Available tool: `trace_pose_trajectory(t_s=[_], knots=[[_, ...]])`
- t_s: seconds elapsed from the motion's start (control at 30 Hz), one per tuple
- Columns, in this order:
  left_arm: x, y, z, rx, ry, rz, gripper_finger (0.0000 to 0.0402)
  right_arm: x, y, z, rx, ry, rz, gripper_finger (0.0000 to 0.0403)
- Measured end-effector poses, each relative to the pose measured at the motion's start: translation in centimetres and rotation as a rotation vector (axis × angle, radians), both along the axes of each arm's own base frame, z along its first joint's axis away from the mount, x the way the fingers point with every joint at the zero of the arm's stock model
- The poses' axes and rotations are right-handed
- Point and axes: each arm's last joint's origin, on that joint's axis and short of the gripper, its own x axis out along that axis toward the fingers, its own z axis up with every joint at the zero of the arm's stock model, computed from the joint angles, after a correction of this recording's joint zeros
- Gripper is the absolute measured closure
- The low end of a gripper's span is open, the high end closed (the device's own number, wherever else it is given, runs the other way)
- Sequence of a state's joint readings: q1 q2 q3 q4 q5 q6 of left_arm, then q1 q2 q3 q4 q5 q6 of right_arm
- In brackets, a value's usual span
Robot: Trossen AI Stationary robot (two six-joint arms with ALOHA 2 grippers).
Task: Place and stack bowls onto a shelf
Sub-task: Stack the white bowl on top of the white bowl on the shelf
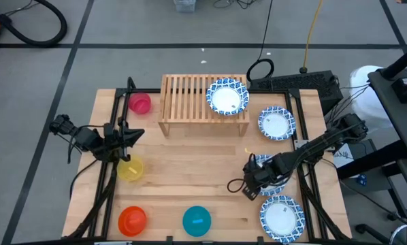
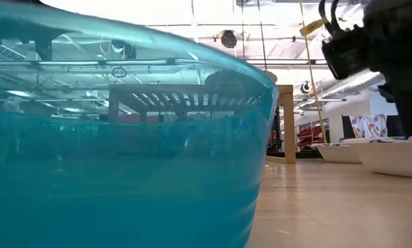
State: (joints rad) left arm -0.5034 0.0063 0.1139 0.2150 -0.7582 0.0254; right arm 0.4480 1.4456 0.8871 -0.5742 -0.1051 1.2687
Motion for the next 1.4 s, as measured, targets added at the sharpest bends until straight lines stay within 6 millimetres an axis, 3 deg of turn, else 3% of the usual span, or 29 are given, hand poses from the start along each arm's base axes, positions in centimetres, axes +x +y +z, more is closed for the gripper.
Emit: trace_pose_trajectory(t_s=[0.37,1.13,1.4], knots=[[0.0,0.0,0.0,0.001,0.001,0.0,0.0378,1.8,0.9,1.0,0.046,-0.256,0.132,0.0264],[0.0,0.0,0.0,-0.003,0.0,-0.001,0.0378,2.1,1.0,1.2,0.059,-0.294,0.134,0.0264],[0.0,0.0,0.0,-0.003,0.0,-0.001,0.0378,1.7,0.7,1.0,0.075,-0.229,0.12,0.0264]])
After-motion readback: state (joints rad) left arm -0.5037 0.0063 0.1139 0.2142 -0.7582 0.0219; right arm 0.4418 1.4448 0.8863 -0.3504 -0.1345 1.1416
